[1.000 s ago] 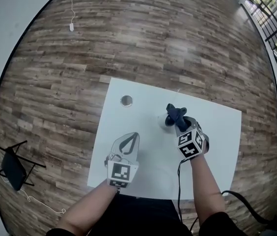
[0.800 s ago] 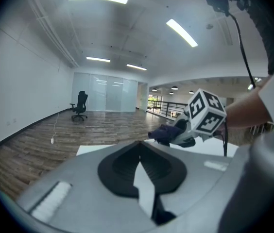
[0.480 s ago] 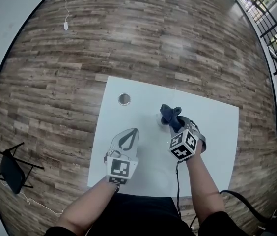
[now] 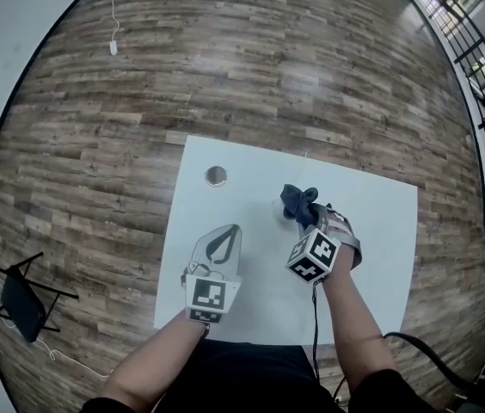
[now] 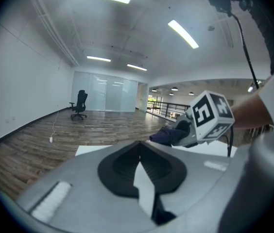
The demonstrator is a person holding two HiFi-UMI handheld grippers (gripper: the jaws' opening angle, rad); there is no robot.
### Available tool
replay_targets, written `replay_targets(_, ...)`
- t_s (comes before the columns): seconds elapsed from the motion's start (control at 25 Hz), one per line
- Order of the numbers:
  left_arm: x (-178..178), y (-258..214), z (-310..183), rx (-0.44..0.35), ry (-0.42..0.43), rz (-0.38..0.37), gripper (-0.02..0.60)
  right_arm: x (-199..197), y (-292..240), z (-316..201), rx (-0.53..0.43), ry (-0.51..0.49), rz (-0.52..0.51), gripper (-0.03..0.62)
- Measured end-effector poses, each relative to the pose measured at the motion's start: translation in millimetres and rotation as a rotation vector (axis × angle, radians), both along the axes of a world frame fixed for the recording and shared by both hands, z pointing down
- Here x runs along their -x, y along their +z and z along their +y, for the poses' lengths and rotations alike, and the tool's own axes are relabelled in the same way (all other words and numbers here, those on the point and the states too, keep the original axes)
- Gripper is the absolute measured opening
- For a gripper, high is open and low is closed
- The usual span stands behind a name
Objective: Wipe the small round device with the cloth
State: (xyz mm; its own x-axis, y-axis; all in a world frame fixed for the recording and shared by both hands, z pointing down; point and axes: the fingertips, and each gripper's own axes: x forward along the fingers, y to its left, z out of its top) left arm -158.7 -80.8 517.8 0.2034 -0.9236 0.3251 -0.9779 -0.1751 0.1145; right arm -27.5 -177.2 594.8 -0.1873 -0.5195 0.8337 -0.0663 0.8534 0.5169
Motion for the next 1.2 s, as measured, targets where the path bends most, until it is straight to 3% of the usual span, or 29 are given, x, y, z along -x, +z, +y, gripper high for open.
replay_targets(0.44, -3, 7, 7, 0.017, 0.023, -0.042, 0.008, 7, 2, 18, -0.007, -0.069, 0.016, 0.091)
replay_targets(0.8, -8, 8, 16, 0.032, 0.032, -0.067, 0.008, 6, 48, 57, 0.154, -0.085, 0.004, 0.091)
replay_targets(0.88, -5, 11, 20, 0.044, 0.025, -0.074, 0.008, 9, 51, 65, 0.214, -0.068, -0.061, 0.091)
replay_targets(1.0, 0, 13, 25, 0.057, 0.011, -0.082, 0.008, 22, 26, 66, 0.278, 0.008, -0.292, 0.091)
replay_targets(1.08, -1, 12, 25, 0.056, 0.007, -0.087, 0.008, 24, -3, 50, 0.241, 0.064, -0.433, 0.091)
replay_targets(1.2, -4, 8, 24, 0.049, 0.009, -0.094, 0.008, 16, -25, 20, 0.114, 0.076, -0.445, 0.091)
